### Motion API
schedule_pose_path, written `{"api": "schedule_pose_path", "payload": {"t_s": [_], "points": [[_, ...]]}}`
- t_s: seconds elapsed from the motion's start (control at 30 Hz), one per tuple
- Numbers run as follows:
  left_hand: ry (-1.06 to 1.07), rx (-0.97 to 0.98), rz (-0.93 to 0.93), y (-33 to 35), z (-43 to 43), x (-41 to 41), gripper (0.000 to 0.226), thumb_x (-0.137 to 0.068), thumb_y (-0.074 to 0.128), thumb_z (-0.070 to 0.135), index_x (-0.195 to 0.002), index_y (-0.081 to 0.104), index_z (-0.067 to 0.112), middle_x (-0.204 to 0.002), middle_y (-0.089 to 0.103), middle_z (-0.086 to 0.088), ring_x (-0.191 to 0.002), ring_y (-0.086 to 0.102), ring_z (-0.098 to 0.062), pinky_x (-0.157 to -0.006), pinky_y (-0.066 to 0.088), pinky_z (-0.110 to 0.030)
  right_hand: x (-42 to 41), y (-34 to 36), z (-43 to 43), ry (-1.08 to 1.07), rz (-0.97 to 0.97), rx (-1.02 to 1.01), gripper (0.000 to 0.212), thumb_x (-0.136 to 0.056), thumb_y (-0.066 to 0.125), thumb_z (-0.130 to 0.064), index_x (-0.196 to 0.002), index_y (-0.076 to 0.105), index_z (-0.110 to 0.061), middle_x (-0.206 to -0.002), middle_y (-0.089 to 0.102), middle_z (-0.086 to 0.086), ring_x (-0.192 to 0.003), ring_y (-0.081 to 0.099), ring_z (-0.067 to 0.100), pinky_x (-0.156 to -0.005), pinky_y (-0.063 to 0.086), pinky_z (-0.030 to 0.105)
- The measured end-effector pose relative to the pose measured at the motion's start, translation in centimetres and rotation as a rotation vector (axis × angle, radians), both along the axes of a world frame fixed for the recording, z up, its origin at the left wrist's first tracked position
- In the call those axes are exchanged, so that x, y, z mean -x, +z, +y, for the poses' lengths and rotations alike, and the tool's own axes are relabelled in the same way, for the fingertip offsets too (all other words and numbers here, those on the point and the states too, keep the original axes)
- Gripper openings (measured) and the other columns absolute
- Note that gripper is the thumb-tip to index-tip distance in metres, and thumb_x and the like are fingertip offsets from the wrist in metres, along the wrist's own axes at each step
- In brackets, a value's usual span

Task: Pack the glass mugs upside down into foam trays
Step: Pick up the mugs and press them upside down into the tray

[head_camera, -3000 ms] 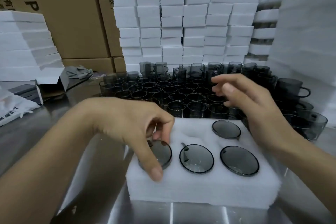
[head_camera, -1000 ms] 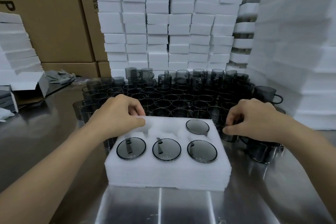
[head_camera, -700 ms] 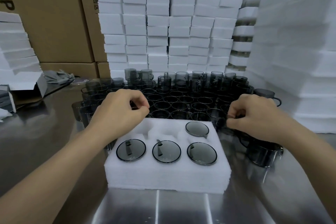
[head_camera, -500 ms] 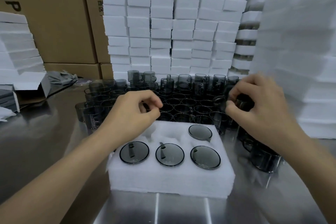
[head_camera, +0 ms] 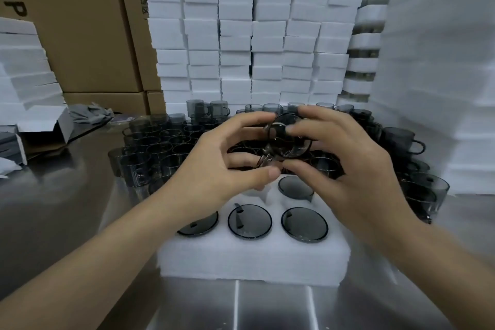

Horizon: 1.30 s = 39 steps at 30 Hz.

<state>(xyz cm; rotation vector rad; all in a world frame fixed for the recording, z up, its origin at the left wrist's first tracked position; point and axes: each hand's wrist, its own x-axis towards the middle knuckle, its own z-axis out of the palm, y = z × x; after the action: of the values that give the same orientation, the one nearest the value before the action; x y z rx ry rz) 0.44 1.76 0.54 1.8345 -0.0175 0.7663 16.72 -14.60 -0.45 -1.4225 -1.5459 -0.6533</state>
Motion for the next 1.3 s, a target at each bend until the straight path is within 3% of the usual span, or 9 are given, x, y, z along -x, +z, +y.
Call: {"api": "schedule_pose_path", "payload": {"t_s": [0.13,0.47,0.57,0.63,0.7,0.83,0.93,1.07,1.3], "points": [[-0.028,0.011,-0.012,-0.1,0.2,-0.1,0.071,-0.08,0.087,-0.001,-0.137,0.063,0.034,-0.139,0.069,0.004,-0.1,0.081,-0.035,-0.084,0.064,-0.035,0.4,-0.4,0.2,0.041,0.221,0.05,0.064,-0.09,0.081,-0.039,-0.148,0.055,-0.03,-0.139,0.063,-0.022,-0.135,0.057,-0.001,-0.108,0.047,0.016],[-0.007,-0.02,0.007,0.0,0.2,0.0,0.072,-0.081,0.086,0.006,-0.144,0.059,0.026,-0.14,0.07,0.002,-0.099,0.081,-0.035,-0.085,0.065,-0.035,-0.3,-0.8,0.3,0.065,0.237,0.073,0.057,-0.095,0.077,-0.033,-0.148,0.057,-0.029,-0.14,0.064,-0.018,-0.135,0.059,0.006,-0.109,0.054,0.038],[0.01,-0.046,0.057,0.2,-0.2,0.1,0.049,-0.098,0.074,0.023,-0.145,0.063,0.028,-0.134,0.074,0.0,-0.101,0.081,-0.032,-0.08,0.065,-0.034,-0.3,-0.8,0.3,0.164,0.366,0.099,0.052,-0.096,0.079,-0.037,-0.143,0.057,-0.031,-0.133,0.071,-0.016,-0.13,0.065,0.009,-0.107,0.056,0.039],[0.062,-0.064,0.115,0.5,-0.7,0.2,0.034,-0.105,0.059,0.043,-0.133,0.072,0.03,-0.123,0.079,-0.002,-0.091,0.082,-0.03,-0.072,0.062,-0.03,-0.1,-0.6,0.4,0.272,0.564,0.116,0.053,-0.093,0.08,-0.041,-0.14,0.056,-0.034,-0.119,0.077,-0.007,-0.114,0.075,0.015,-0.098,0.062,0.038],[0.16,-0.074,0.165,0.7,-1.0,0.1,0.048,-0.109,0.045,0.058,-0.114,0.081,0.027,-0.104,0.083,-0.006,-0.077,0.081,-0.026,-0.064,0.056,-0.023,0.2,-0.4,0.5,0.308,0.678,0.143,0.047,-0.096,0.076,-0.046,-0.138,0.059,-0.034,-0.105,0.08,0.001,-0.096,0.08,0.021,-0.086,0.065,0.038],[0.264,-0.044,0.26,0.6,-0.7,0.1,0.07,-0.114,0.035,0.052,-0.087,0.078,0.004,-0.074,0.079,-0.014,-0.052,0.069,-0.02,-0.051,0.046,-0.018,0.8,-0.4,0.7,0.319,0.68,0.239,0.028,-0.106,0.054,-0.043,-0.121,0.075,-0.033,-0.099,0.079,0.005,-0.088,0.078,0.02,-0.077,0.066,0.034],[0.318,0.033,0.299,0.6,-0.7,0.1,0.073,-0.114,0.04,0.043,-0.056,0.074,0.014,-0.06,0.072,-0.018,-0.04,0.056,-0.018,-0.046,0.044,-0.016,1.0,-0.5,0.6,0.364,0.695,0.333,0.033,-0.111,0.051,-0.044,-0.125,0.077,-0.031,-0.109,0.078,0.008,-0.095,0.075,0.019,-0.085,0.065,0.034],[0.36,0.097,0.384,0.8,-0.8,0.1,0.071,-0.109,0.042,0.039,-0.049,0.072,0.015,-0.051,0.065,-0.015,-0.04,0.052,-0.019,-0.047,0.045,-0.019,1.2,-0.3,0.7,0.365,0.754,0.339,0.034,-0.1,0.062,-0.053,-0.117,0.081,-0.032,-0.095,0.078,0.0,-0.086,0.074,0.011,-0.078,0.059,0.021],[0.311,0.085,0.419,0.8,-1.0,0.1,0.074,-0.107,0.04,0.047,-0.046,0.064,0.014,-0.042,0.056,-0.013,-0.042,0.049,-0.023,-0.044,0.04,-0.016,1.1,-0.3,0.9,0.322,0.862,0.307,0.058,-0.092,0.056,-0.066,-0.102,0.082,-0.016,-0.087,0.08,0.009,-0.079,0.078,0.018,-0.07,0.06,0.022]]}}
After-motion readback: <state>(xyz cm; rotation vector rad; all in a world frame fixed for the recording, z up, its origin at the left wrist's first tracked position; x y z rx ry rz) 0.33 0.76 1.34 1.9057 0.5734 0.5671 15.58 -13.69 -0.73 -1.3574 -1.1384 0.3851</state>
